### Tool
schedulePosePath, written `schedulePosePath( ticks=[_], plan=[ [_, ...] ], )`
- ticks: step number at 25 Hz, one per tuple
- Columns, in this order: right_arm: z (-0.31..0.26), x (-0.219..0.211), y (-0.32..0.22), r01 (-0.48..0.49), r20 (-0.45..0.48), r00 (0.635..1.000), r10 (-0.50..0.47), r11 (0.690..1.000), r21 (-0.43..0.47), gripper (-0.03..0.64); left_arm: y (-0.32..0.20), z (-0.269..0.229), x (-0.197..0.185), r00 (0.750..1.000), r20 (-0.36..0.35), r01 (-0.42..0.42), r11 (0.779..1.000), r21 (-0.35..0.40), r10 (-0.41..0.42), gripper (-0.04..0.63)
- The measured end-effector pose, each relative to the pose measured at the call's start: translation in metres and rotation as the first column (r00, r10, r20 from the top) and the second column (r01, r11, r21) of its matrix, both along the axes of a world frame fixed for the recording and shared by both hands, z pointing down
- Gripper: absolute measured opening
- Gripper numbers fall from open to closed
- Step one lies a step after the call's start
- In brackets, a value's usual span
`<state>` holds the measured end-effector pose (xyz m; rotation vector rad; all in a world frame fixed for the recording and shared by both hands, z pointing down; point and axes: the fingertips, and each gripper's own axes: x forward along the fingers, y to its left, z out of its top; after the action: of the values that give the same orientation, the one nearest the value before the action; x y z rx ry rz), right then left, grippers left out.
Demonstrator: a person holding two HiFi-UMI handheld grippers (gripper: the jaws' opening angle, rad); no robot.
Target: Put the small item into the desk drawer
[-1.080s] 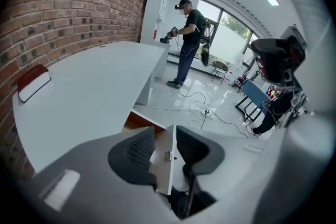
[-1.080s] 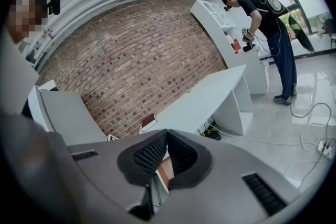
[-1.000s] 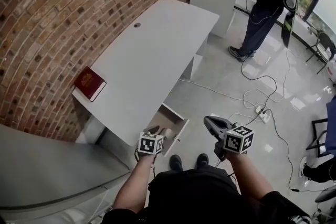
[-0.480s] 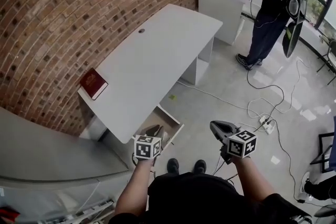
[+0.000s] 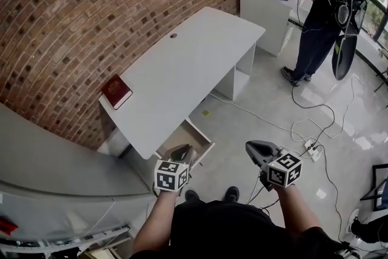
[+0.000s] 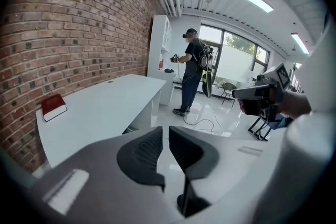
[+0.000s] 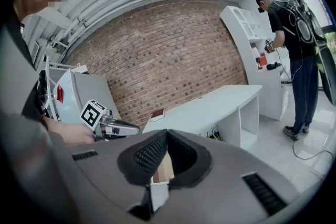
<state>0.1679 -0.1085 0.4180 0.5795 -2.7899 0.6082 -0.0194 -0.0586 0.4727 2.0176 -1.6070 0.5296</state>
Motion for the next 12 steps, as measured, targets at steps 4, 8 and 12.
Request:
schedulePosePath(
  ticks=[4, 8, 12],
  plan=[
    [-0.014, -0.005, 0.007, 0.009, 0.016, 1.0, -0.009, 1.0, 0.025, 0.011, 0.004, -0.029, -0.004, 1.0, -0.004, 0.004, 0.998, 0.056, -0.004, 0.044],
    [-0.027, -0.02, 0.009, -0.025, 0.059, 0.998, 0.023, 0.999, 0.033, 0.011, 0.01, -0.06, -0.02, 1.0, 0.029, 0.0, 0.992, 0.123, -0.004, 0.04],
    [-0.048, -0.047, 0.01, -0.033, 0.109, 0.994, 0.027, 0.998, 0.057, 0.011, 0.019, -0.094, -0.047, 0.999, 0.031, 0.03, 0.979, 0.2, -0.037, 0.035]
  ],
)
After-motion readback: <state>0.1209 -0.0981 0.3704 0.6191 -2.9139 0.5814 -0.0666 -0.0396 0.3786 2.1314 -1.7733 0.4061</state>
